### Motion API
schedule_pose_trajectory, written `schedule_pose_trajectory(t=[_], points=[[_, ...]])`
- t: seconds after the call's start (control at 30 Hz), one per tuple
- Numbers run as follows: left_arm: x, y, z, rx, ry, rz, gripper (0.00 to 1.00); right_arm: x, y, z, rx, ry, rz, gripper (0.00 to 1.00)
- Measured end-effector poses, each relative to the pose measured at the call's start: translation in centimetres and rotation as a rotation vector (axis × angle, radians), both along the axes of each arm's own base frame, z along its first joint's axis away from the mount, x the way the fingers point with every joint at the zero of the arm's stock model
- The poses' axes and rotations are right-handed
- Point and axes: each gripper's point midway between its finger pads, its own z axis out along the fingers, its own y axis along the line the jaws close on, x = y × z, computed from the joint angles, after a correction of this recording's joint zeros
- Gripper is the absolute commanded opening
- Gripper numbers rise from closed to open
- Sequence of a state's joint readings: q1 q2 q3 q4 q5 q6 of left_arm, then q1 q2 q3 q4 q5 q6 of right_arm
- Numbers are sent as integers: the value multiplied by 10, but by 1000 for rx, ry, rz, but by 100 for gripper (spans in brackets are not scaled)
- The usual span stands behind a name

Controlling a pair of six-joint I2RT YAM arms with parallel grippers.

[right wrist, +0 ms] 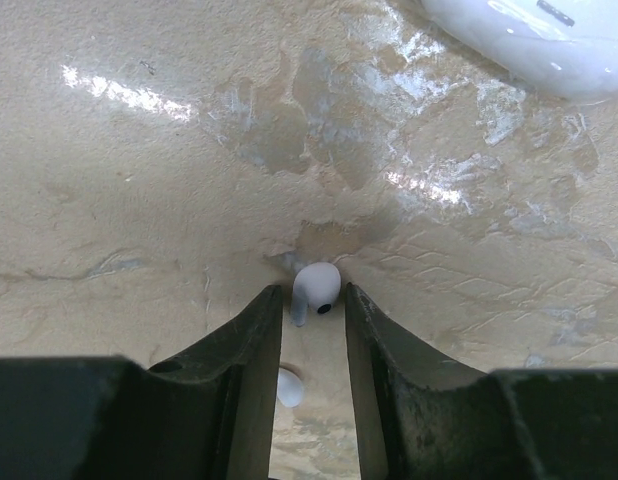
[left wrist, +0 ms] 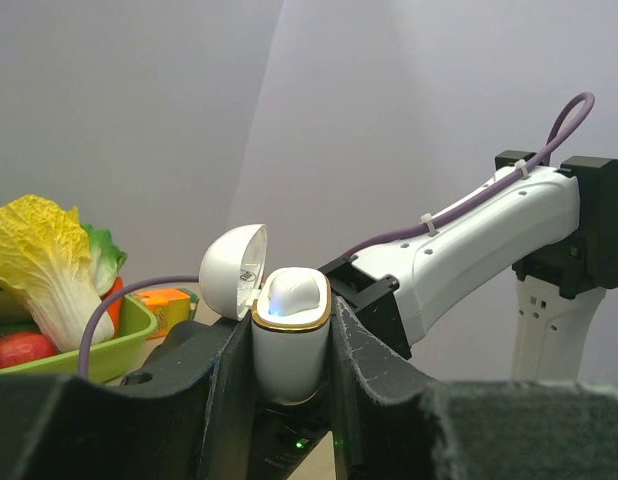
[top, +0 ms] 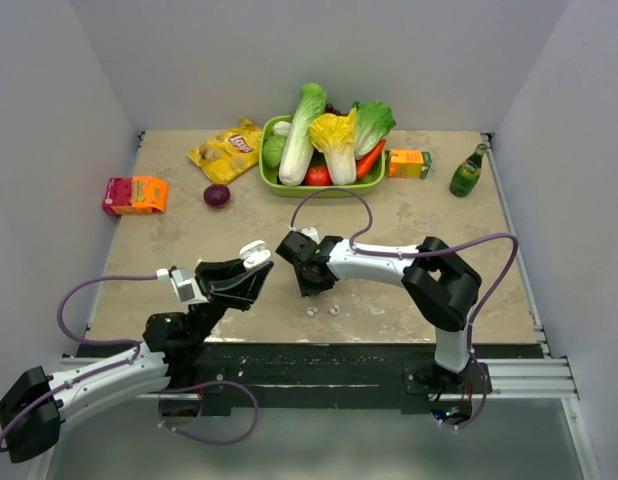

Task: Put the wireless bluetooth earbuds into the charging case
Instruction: Pick up the earbud from the center of the board.

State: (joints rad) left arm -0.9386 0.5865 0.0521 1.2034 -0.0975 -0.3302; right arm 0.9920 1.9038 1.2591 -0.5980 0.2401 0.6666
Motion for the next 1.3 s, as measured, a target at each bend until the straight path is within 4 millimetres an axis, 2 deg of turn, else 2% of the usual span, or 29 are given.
schedule_pose_trajectory(t=[0.13, 0.33, 1.3], points=[[1, 0, 0, 0, 3, 3, 0, 0, 0, 0, 0, 0, 0, 32], [2, 1, 0, -3, 6, 8, 0, -1, 1, 0, 7, 3, 2, 43], [4, 0, -4, 7, 17, 12, 0, 6, 1, 0, -6, 6, 1, 44]])
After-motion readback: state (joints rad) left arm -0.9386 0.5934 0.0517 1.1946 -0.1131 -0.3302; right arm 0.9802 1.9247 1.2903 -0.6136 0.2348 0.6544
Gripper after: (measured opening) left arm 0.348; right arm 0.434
